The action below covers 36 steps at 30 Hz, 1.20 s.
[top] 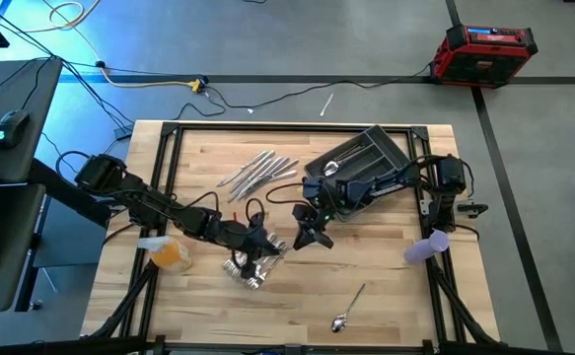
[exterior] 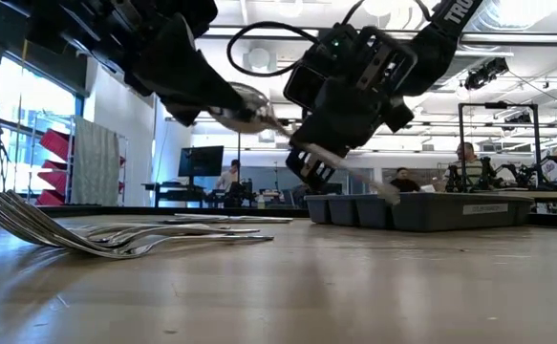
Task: Sort silverware
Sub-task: Put the spoon in the silverware tray
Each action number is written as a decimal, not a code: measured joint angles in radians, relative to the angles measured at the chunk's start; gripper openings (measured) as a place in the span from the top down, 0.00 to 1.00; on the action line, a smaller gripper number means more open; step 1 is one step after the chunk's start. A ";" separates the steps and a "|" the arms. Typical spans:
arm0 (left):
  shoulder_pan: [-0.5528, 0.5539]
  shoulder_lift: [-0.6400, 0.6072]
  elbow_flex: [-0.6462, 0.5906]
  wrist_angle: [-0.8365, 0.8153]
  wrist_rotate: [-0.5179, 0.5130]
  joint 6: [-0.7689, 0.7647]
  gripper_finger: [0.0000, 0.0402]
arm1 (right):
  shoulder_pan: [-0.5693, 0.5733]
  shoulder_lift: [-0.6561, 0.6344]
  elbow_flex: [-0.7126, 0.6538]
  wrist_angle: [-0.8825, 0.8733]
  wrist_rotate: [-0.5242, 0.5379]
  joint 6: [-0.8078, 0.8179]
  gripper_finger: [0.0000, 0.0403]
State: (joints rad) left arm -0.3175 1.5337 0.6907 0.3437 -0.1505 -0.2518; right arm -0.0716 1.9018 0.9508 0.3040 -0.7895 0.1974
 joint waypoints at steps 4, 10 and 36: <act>0.020 0.000 0.000 0.006 -0.008 -0.123 1.00 | -0.003 -0.008 0.017 -0.027 -0.019 -0.051 0.82; 0.030 -0.014 0.001 0.010 -0.050 -0.213 1.00 | 0.043 -0.099 0.113 -0.353 0.244 -0.283 0.71; 0.045 -0.015 0.001 0.070 -0.131 -0.350 1.00 | 0.382 -0.074 0.163 -0.461 1.454 -0.275 0.79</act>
State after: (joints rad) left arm -0.2729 1.5185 0.6914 0.4138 -0.2814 -0.6013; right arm 0.3106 1.8278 1.1141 -0.1570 0.6643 -0.0779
